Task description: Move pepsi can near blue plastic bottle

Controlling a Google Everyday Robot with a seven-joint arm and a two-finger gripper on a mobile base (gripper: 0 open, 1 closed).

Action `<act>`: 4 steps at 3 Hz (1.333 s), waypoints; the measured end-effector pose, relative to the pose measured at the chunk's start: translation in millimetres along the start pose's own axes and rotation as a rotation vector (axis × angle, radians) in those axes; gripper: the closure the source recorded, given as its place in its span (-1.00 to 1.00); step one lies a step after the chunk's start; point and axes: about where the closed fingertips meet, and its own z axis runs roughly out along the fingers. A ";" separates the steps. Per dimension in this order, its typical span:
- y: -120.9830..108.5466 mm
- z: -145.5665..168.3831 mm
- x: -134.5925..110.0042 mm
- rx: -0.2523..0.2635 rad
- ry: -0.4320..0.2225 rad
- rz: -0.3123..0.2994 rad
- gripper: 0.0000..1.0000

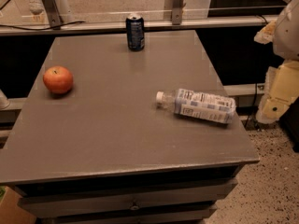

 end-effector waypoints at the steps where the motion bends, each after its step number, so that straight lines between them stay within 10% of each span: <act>1: 0.0 0.0 0.0 0.000 0.000 0.000 -1.00; 4: -94.0 61.8 -77.8 0.037 -0.295 -0.018 -1.00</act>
Offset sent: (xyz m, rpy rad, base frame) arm 0.0714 0.0274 -0.0101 0.1314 -0.0590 0.1501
